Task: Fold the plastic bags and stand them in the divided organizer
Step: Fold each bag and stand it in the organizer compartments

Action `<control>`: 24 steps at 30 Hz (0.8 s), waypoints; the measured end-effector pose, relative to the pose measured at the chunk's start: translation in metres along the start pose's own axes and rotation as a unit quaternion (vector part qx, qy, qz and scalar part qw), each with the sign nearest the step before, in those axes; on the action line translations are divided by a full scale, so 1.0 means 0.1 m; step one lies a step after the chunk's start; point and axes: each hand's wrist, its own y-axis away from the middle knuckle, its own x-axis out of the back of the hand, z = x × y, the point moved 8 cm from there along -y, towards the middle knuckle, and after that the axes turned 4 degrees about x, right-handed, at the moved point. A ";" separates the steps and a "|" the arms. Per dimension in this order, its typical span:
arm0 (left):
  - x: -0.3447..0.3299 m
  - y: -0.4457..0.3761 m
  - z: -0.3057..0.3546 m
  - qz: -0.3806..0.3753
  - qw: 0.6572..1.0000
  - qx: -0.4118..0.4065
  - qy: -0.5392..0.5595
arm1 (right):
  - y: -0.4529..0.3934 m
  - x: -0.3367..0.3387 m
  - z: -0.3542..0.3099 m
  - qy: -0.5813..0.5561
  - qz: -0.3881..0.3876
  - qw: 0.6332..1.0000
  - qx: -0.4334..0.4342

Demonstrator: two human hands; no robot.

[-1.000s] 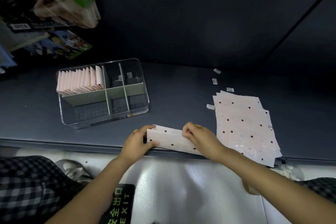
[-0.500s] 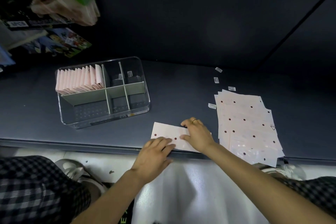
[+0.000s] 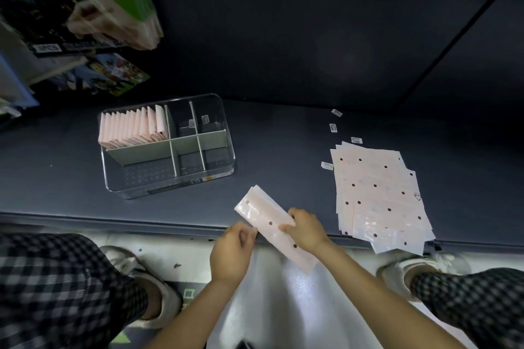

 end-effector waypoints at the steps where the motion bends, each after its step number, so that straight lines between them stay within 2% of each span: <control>1: -0.05 0.03 -0.07 -0.029 0.993 0.082 0.075 | 0.07 -0.02 0.03 -0.065 0.002 0.998 -0.011; 2: -0.12 0.07 -0.09 -0.063 0.976 0.143 0.149 | 0.13 -0.03 0.05 -0.137 0.002 0.990 -0.024; 4: -0.24 0.16 -0.04 -0.130 0.933 0.204 0.266 | 0.27 -0.06 0.09 -0.289 0.003 0.956 -0.048; 6: -0.25 0.21 0.08 -0.169 0.900 0.214 0.340 | 0.37 -0.07 0.10 -0.378 -0.001 0.924 -0.061; 9: -0.15 0.19 0.22 -0.172 0.872 0.214 0.405 | 0.45 -0.03 0.03 -0.435 -0.019 0.899 -0.051; 12: -0.02 0.15 0.38 -0.185 0.890 0.175 0.378 | 0.48 0.08 -0.08 -0.467 -0.034 0.883 -0.033; 16: 0.23 0.02 0.53 -0.171 0.914 0.138 0.341 | 0.47 0.34 -0.18 -0.453 -0.030 0.891 -0.029; 19: 0.41 -0.10 0.63 -0.177 0.914 0.121 0.345 | 0.47 0.62 -0.30 -0.466 -0.011 0.884 0.002; 24: 0.70 -0.19 0.95 -0.192 0.904 0.044 0.380 | 0.51 0.90 -0.49 -0.489 -0.008 0.872 0.037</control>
